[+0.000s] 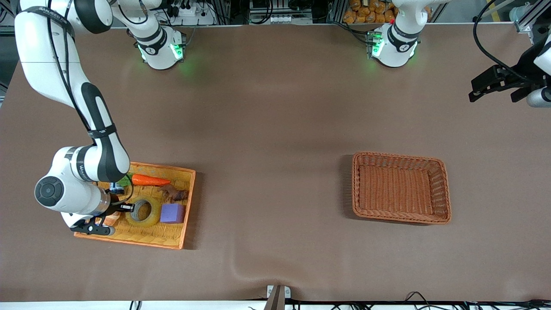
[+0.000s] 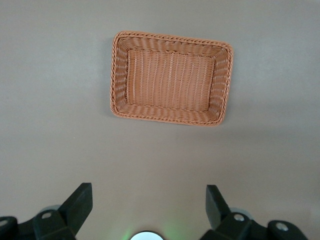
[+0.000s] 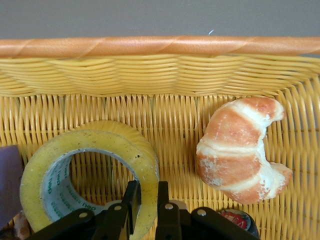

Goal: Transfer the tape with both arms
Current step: 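Close the right gripper on the rim of the yellow tape roll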

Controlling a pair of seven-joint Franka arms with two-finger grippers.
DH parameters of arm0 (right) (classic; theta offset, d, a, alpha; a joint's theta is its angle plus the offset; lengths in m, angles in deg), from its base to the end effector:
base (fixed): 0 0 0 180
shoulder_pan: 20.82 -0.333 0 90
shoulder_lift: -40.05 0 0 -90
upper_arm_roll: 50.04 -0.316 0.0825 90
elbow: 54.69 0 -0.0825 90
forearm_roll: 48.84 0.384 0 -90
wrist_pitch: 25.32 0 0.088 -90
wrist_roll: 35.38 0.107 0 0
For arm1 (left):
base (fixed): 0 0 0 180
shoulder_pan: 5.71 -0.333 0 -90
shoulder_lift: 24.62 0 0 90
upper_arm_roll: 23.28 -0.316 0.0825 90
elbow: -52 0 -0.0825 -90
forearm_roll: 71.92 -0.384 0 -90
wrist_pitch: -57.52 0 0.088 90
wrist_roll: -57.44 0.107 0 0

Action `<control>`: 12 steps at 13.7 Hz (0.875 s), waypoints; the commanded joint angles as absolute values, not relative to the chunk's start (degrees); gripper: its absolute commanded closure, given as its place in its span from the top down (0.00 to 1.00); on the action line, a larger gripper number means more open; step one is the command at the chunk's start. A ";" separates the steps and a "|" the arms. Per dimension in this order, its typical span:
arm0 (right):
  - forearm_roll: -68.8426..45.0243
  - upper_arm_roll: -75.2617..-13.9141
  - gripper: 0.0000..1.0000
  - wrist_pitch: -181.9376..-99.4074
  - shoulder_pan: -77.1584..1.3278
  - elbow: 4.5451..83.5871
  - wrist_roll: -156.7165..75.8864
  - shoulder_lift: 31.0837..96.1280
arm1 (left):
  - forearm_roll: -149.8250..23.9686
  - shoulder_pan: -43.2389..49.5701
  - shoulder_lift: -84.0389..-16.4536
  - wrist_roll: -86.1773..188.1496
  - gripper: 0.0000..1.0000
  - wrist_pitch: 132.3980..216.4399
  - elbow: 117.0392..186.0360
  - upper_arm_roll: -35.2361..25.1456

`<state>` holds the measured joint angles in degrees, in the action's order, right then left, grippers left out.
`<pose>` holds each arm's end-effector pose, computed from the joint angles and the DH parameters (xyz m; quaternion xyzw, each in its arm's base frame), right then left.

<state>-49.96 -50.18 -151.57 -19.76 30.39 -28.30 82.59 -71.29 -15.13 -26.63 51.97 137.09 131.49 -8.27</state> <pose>0.7143 -0.0124 0.2319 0.9978 -0.0642 -0.0116 0.0076 0.5426 -0.0512 0.6750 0.9998 -0.0020 -0.0171 0.0084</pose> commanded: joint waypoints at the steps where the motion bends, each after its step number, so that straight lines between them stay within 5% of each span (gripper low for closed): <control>1: -50.95 -50.30 0.16 -151.44 -19.67 29.51 -26.95 82.77 | -72.45 -15.03 -26.56 52.34 1.00 136.18 130.93 -8.08; 12: -50.43 -50.65 0.16 -139.24 -20.20 28.63 -27.04 73.99 | -72.36 -14.85 -26.73 52.25 1.00 136.27 130.93 -7.99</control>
<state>-49.98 -50.33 -142.34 -20.05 27.97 -28.27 77.11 -71.29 -14.97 -26.67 51.97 137.09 131.53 -8.26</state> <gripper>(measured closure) 0.806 0.000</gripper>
